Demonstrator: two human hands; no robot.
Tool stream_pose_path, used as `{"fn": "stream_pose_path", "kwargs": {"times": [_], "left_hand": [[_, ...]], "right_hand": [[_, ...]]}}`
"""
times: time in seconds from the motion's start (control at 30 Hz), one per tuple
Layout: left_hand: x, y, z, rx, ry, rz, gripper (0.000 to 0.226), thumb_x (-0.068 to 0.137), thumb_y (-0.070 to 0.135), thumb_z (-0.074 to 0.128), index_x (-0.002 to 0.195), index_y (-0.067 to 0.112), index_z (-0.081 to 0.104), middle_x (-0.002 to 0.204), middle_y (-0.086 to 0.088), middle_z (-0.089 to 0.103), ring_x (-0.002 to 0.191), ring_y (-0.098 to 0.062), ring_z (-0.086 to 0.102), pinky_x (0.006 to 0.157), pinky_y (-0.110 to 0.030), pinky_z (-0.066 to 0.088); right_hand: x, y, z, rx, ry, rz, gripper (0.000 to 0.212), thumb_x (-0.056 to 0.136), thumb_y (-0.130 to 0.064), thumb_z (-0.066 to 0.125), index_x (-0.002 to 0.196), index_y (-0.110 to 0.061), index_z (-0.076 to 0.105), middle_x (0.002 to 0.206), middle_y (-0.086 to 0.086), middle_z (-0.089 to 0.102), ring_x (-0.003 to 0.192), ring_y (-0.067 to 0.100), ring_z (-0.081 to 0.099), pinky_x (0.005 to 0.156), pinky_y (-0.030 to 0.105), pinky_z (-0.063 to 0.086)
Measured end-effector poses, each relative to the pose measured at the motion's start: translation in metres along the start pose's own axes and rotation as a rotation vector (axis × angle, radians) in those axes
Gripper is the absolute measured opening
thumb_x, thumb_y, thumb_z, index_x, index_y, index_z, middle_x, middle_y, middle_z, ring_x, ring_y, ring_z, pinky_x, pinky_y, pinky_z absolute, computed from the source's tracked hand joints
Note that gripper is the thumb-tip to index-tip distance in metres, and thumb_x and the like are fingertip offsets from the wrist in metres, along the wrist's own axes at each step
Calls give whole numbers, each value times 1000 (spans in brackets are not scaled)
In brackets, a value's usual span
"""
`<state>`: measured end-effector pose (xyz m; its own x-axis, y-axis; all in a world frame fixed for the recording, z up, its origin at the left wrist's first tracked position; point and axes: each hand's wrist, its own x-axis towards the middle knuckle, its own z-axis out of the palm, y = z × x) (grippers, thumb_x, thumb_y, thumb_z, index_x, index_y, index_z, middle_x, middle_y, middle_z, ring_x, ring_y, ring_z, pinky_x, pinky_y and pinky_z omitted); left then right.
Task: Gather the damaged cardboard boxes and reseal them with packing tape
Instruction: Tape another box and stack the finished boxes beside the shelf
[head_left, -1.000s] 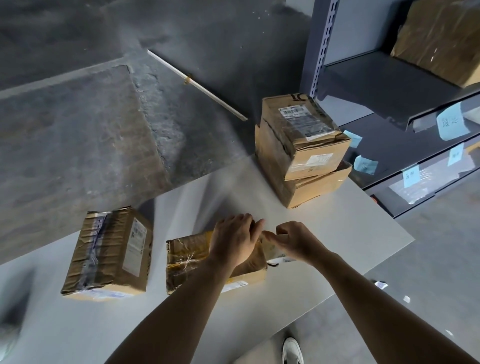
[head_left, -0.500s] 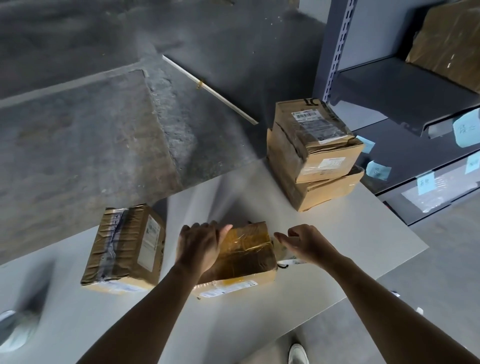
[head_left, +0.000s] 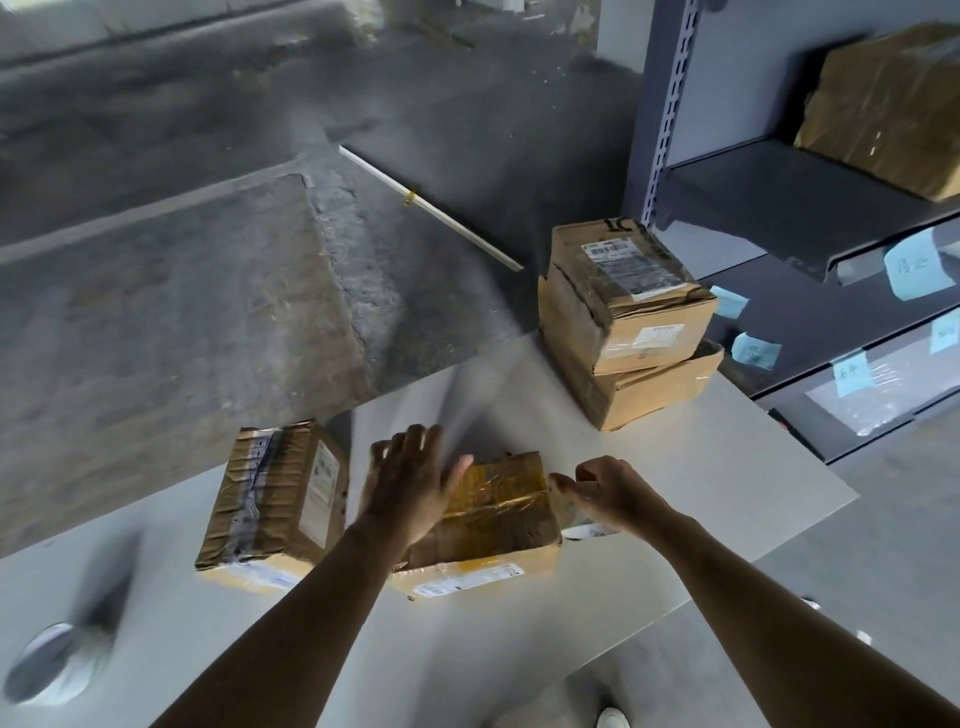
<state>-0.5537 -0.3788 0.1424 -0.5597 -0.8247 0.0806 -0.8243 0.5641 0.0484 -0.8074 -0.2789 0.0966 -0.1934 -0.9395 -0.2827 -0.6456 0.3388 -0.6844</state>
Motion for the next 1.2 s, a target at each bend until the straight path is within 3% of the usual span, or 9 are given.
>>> {"fn": "stream_pose_path", "kwargs": {"times": [0.1,0.23,0.4,0.5,0.67,0.83,0.9,1.03,1.2], "left_hand": [[6,48,-19,-92,-380,243,95,80,86,36,154,31,11,163,-4,10,150,-29,13,119,-51,15],[9,86,-12,-5,-659,318,128,62,86,62,150,41,-21,161,-1,-26,149,-29,-23,119,-61,2],[16,93,-4,69,-469,341,114,68,65,73,153,27,7,153,-6,18,143,-30,22,116,-53,24],[17,86,-12,-51,-442,348,98,69,59,75,145,29,21,144,-2,27,133,-24,30,111,-43,30],[20,59,-42,-318,-294,356,88,61,58,76,134,38,31,131,11,27,120,-11,31,100,-28,39],[14,33,-58,-591,-185,334,91,62,56,84,135,42,31,136,13,28,132,-3,29,108,-25,38],[9,22,-58,-671,-134,324,96,64,54,86,140,37,30,138,12,28,135,-3,30,111,-25,37],[-5,3,-52,-758,-50,234,100,65,53,87,142,41,25,143,17,26,137,1,30,112,-16,30],[-18,-17,-54,-676,-236,89,111,62,67,79,141,50,2,150,25,5,135,4,15,109,-12,24]], "right_hand": [[-3,-2,-3,23,-7,8,52,95,-49,58,57,-16,44,53,0,42,51,10,43,57,27,37],[-5,-4,-3,49,-13,42,47,96,-48,57,60,-19,47,58,-1,47,54,10,47,58,25,40],[-10,0,-4,165,23,112,47,95,-55,54,64,-20,54,62,-1,54,59,12,52,60,28,42],[-12,2,-11,280,32,139,51,93,-58,55,67,-14,59,64,-1,56,59,12,51,60,27,42],[-17,-23,-52,832,91,73,58,80,-63,68,81,-5,65,77,9,68,72,23,68,60,27,52],[-10,-74,-72,1124,72,-46,39,82,-39,67,102,-6,64,85,6,73,77,24,72,61,29,57],[-6,-92,-75,1165,52,-93,37,84,-35,72,106,-6,64,91,11,72,83,29,71,69,35,58],[0,-117,-69,1098,-20,-143,21,77,-37,73,83,-17,72,86,10,71,90,33,65,93,51,49],[4,-147,-52,989,-73,-137,24,85,-38,73,79,-15,70,80,7,72,87,32,65,91,48,49]]}}
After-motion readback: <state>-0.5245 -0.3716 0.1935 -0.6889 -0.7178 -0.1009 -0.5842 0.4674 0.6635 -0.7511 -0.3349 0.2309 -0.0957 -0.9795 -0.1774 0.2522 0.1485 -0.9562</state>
